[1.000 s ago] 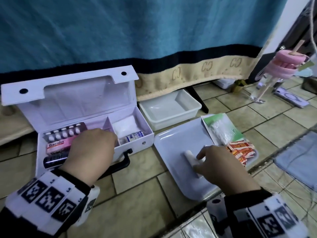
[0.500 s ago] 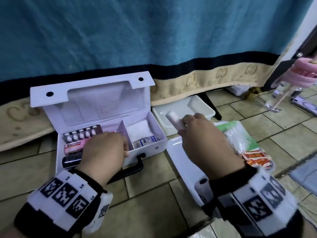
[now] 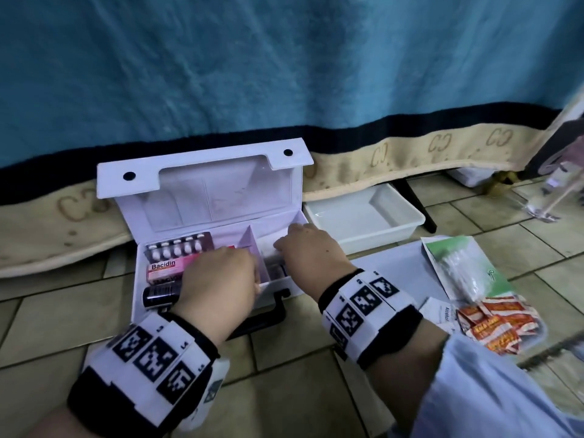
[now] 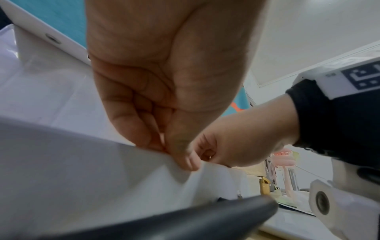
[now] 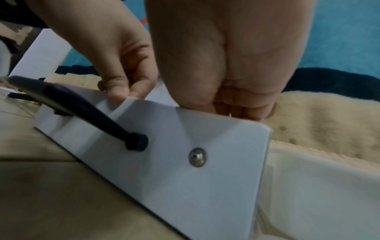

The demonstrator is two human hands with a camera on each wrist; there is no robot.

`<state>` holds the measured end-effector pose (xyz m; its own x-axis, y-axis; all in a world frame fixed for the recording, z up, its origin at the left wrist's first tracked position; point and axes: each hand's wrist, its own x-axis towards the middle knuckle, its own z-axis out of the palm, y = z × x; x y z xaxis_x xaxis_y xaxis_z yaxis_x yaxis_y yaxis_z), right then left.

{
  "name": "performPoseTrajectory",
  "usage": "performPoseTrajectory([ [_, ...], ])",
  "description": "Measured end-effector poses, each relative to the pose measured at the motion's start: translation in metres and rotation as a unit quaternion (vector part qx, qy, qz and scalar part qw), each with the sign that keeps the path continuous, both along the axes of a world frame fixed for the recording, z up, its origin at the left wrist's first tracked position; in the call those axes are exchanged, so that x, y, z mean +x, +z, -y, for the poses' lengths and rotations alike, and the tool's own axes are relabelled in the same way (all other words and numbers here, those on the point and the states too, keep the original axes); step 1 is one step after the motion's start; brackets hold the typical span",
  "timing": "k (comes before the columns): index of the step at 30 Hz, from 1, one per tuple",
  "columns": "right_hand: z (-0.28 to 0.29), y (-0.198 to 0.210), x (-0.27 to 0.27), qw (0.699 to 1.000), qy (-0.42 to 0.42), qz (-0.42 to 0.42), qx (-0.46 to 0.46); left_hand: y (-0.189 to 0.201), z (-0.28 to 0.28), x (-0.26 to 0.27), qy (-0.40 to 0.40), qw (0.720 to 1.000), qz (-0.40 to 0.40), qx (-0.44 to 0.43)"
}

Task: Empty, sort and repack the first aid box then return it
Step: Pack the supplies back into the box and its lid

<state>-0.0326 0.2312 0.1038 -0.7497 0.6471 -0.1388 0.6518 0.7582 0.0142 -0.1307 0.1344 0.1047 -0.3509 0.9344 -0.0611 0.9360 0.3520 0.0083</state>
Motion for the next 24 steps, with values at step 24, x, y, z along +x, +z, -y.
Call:
performPoseTrajectory([
  [24, 0.010, -0.007, 0.168, 0.951, -0.279, 0.014, -0.130, -0.002, -0.003, -0.004, 0.006, 0.999, 0.040, 0.004],
])
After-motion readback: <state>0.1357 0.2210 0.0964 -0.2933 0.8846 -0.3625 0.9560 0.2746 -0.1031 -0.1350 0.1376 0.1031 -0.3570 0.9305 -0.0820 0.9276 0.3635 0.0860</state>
